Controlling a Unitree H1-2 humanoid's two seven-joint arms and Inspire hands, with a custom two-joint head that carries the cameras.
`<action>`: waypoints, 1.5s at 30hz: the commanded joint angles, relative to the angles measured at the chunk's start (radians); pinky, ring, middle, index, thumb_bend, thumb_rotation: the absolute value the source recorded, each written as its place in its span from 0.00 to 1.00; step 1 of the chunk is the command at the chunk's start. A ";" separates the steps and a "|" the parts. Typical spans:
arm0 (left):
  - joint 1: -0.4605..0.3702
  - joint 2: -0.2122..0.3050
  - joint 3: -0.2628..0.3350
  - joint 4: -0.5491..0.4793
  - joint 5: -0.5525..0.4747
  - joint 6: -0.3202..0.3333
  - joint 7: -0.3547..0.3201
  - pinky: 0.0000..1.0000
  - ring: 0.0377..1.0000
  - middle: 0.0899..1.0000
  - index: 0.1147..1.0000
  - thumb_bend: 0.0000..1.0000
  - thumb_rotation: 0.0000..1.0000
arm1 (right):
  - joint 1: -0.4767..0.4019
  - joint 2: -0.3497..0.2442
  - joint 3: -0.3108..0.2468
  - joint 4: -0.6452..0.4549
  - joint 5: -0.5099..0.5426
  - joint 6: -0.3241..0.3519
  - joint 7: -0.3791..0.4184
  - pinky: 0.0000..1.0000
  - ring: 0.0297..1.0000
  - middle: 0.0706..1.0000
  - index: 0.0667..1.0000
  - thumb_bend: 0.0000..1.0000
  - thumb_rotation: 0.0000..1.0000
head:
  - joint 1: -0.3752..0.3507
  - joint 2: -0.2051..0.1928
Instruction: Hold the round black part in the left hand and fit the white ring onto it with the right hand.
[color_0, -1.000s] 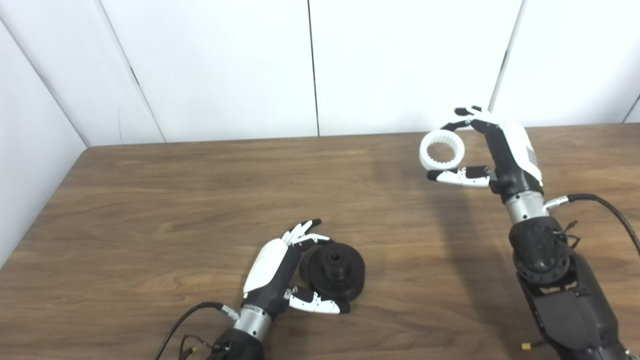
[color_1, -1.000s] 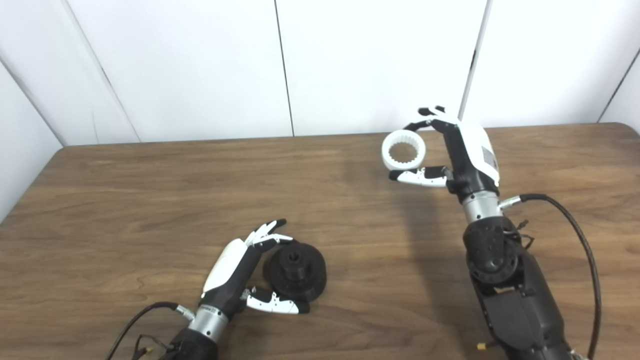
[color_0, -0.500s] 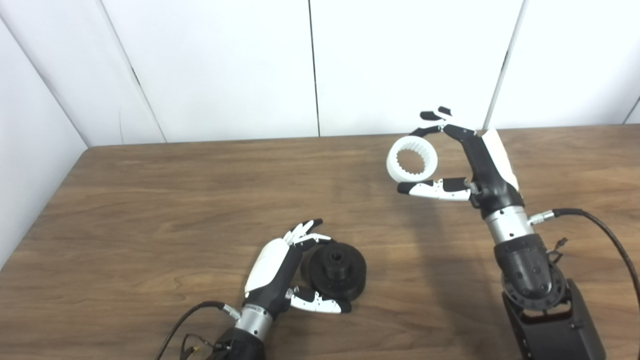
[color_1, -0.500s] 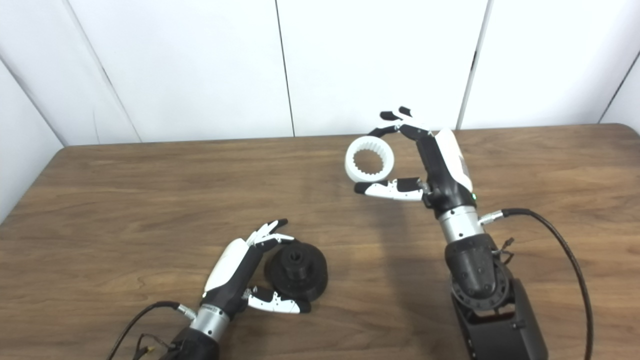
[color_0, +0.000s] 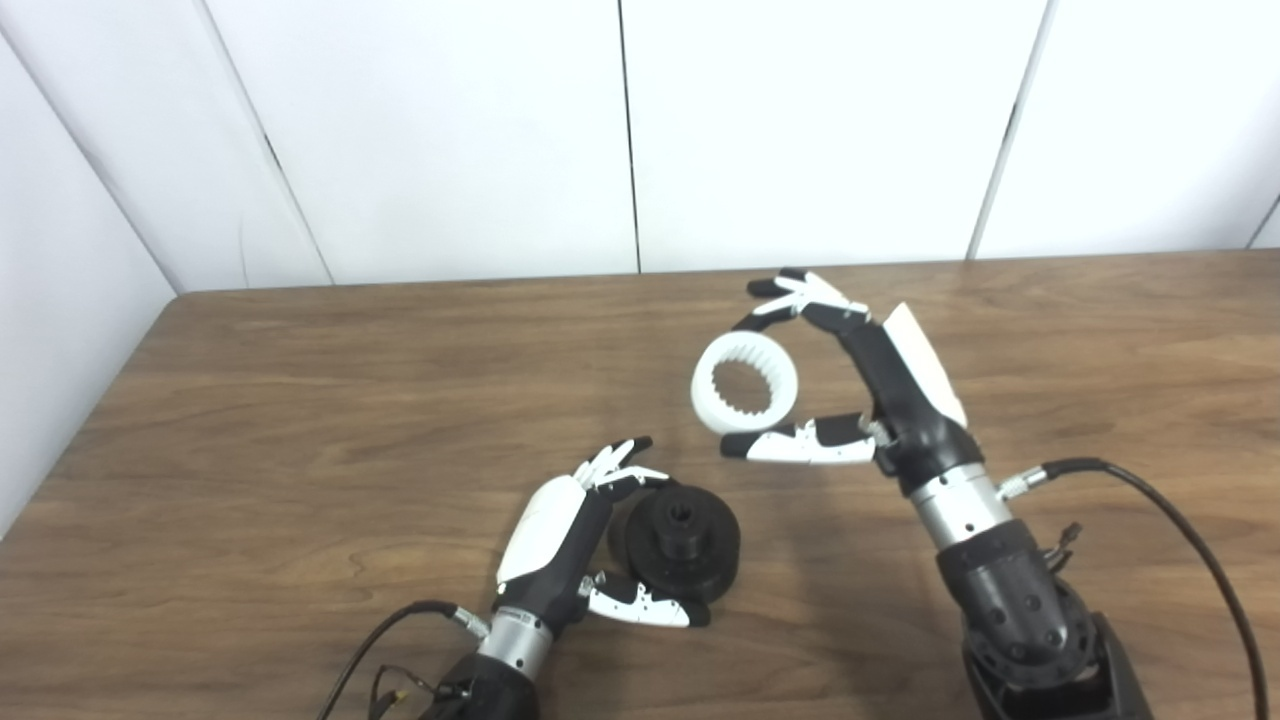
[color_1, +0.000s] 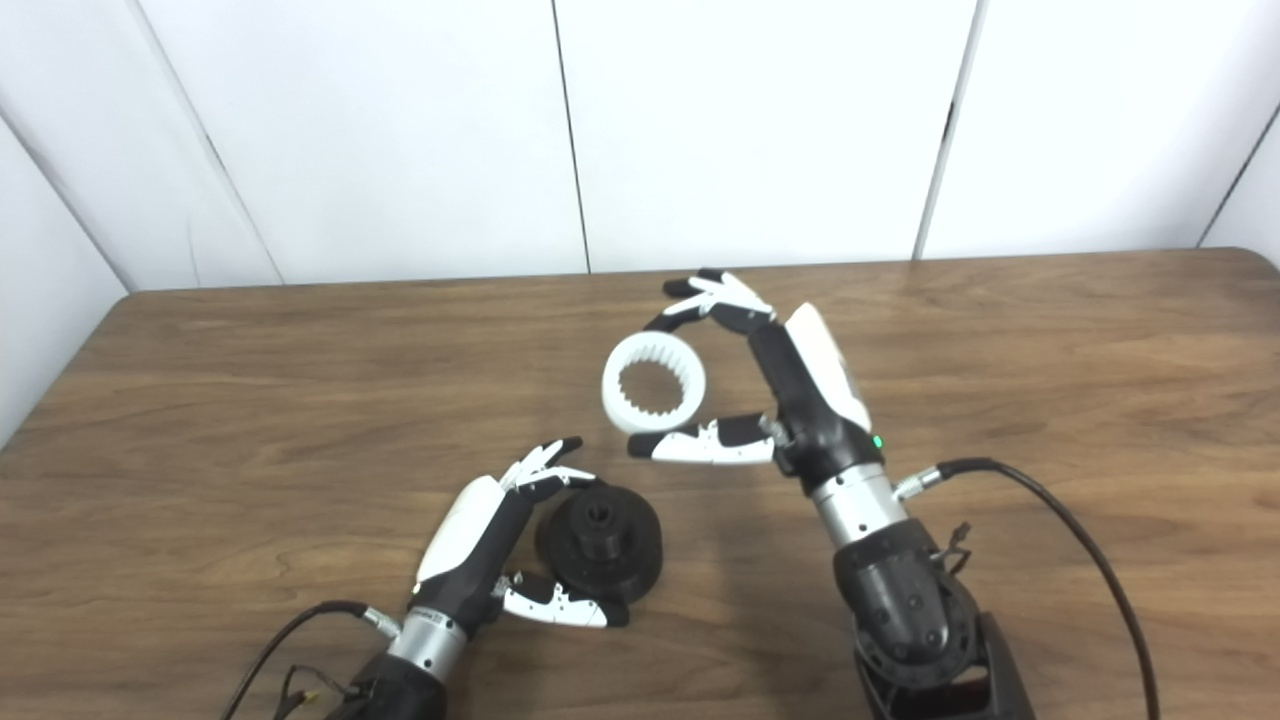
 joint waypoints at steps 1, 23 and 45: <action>-0.009 -0.003 -0.021 0.025 0.019 0.011 -0.020 0.97 0.98 0.95 0.52 0.92 0.21 | -0.013 0.018 0.008 -0.021 0.006 -0.025 0.002 0.85 0.90 0.80 0.44 0.52 0.14 | 0.003 0.001; -0.011 -0.011 -0.021 0.021 0.025 0.020 -0.016 0.97 0.98 0.95 0.52 0.92 0.20 | 0.062 0.028 0.085 0.061 -0.004 -0.059 0.023 0.86 0.90 0.80 0.44 0.52 0.15 | 0.018 0.010; -0.010 -0.011 -0.025 -0.002 0.026 0.044 -0.028 0.97 0.98 0.96 0.53 0.92 0.21 | 0.070 -0.001 0.102 0.107 -0.004 -0.067 0.048 0.87 0.92 0.81 0.44 0.52 0.14 | 0.025 0.024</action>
